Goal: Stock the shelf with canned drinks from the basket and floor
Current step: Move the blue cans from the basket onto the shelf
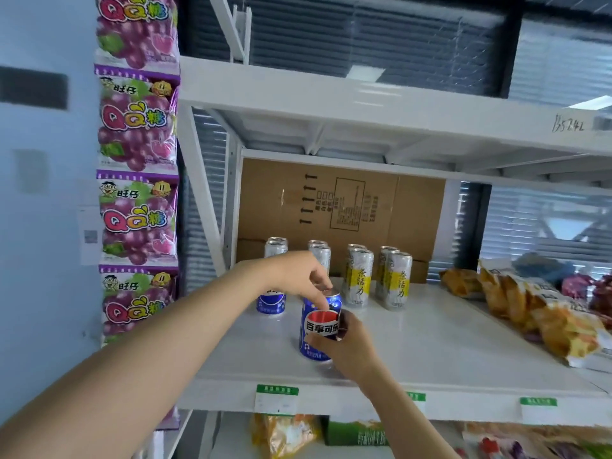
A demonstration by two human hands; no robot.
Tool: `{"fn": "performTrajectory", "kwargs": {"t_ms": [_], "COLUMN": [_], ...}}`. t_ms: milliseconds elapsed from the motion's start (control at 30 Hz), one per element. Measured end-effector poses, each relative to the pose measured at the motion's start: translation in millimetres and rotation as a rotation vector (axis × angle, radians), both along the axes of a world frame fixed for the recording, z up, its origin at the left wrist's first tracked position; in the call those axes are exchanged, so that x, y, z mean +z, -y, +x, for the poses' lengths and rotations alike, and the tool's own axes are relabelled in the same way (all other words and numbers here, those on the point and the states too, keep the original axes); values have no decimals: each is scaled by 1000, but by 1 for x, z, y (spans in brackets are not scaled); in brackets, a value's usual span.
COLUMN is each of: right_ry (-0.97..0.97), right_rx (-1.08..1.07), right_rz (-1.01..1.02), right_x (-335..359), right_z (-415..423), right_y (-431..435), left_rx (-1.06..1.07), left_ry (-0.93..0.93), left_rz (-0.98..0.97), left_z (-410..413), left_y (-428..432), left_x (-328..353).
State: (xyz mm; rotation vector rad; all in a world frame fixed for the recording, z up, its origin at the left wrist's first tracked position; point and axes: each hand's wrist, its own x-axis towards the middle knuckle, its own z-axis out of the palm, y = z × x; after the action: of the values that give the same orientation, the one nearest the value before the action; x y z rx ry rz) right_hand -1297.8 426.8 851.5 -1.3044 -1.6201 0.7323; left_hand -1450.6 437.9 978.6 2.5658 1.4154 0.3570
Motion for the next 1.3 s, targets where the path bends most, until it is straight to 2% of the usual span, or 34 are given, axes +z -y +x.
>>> {"fn": "performTrajectory", "kwargs": {"t_ms": [567,800,1300], "right_ry": [101,8,-61], "right_rx": [-97,-85,-23], "right_rz": [9,43,58], "right_x": [6,-2,-10], "right_z": [-44,-42,-42], "right_y": [-99,-114,-126], "left_rx": [182,198,193], "left_ry": [-104,-117,-105], "left_rz": [159,166,204], "left_z": [-2,-7,-18], "left_y": [-81,-104,-114], "left_x": [-1,-2,-7]}}
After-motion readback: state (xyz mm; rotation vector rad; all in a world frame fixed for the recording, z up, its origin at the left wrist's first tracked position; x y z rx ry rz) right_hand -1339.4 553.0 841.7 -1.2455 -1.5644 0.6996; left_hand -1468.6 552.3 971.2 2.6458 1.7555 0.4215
